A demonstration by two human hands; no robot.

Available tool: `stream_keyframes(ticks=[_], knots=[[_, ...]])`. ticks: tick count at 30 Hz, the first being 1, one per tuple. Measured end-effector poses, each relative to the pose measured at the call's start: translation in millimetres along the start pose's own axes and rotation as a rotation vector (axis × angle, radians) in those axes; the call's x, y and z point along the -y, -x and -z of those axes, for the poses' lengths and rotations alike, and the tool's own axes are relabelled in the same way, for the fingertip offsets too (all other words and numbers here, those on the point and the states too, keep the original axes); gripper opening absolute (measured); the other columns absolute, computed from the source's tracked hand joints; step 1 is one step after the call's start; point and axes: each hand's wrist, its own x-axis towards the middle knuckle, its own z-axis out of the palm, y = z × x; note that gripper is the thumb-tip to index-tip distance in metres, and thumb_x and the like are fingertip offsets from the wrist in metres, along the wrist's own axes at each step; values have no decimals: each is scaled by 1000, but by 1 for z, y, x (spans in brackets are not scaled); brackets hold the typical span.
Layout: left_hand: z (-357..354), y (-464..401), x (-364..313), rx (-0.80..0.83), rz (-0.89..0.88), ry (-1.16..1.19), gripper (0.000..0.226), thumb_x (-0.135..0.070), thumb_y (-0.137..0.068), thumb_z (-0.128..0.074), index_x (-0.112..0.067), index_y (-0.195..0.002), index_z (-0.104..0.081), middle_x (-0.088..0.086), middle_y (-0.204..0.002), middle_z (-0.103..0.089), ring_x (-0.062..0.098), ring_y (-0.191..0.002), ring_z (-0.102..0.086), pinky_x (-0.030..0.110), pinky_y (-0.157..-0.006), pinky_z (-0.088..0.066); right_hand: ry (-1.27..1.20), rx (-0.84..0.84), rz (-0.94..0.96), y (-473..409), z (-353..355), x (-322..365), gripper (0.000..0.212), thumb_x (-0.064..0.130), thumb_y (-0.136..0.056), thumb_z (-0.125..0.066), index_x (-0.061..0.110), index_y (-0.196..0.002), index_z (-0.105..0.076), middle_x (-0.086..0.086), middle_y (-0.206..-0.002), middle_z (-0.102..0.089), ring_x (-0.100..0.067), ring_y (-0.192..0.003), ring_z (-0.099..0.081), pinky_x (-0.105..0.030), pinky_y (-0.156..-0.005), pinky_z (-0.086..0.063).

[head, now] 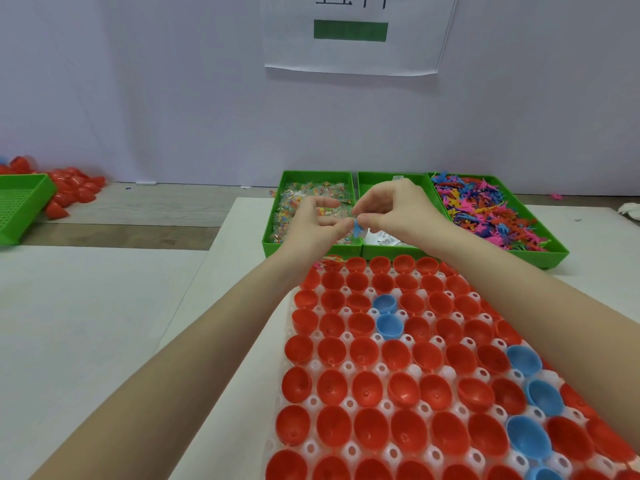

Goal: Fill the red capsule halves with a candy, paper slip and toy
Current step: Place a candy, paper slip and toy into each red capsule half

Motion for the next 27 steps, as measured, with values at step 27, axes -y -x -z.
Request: stream_keyframes(ticks=[27], knots=[[-3, -15, 38, 212, -222, -965, 59, -45, -79, -65, -27, -131, -43, -8, -117, -62, 18, -121, -34, 36, -91, -18, 400, 181, 9, 1, -35, -31, 17, 8, -80, -64, 11, -96, -72, -2, -85, -62, -21, -88, -59, -32, -75, -49]])
